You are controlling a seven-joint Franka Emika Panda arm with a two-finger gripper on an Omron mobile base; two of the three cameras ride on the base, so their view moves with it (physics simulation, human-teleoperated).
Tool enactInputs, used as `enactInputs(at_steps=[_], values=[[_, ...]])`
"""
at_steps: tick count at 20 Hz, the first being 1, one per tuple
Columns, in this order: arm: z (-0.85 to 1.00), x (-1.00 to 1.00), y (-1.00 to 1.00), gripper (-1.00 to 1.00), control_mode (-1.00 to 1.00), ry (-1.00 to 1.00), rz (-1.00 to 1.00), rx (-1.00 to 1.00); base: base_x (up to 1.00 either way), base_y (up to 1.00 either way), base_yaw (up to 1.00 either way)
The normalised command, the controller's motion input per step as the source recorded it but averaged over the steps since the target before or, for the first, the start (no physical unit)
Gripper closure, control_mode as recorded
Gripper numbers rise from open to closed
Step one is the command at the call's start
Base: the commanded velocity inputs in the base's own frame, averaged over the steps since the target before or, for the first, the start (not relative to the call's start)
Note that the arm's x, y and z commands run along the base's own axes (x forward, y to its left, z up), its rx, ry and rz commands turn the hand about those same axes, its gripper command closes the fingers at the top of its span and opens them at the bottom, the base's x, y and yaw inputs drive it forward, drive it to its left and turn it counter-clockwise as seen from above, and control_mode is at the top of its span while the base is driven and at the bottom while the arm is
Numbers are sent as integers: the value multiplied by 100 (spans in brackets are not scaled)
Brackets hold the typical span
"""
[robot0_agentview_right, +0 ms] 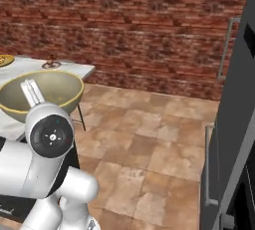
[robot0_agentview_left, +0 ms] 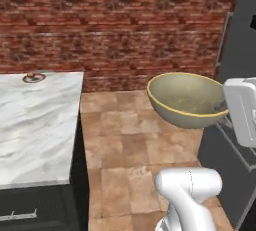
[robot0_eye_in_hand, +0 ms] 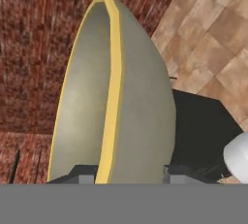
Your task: Take the smaller bowl and place it next to the appetizer plate on the dining counter , and place the larger bowl next to the plate with cooked food.
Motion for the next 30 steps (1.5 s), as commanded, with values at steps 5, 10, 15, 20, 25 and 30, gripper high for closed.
enactInputs(at_steps=[5, 10, 15, 20, 25, 30], values=[[0, 0, 0, 100, 100, 0, 0, 0, 99, -29, 52], [0, 0, 0, 100, 100, 0, 0, 0, 99, -27, 53], [0, 0, 0, 100, 100, 0, 0, 0, 96, -95, 51], [0, 0, 0, 100, 100, 0, 0, 0, 96, -100, 49], [0, 0, 0, 100, 100, 0, 0, 0, 93, -100, 48], [0, 0, 0, 100, 100, 0, 0, 0, 72, -100, 48]])
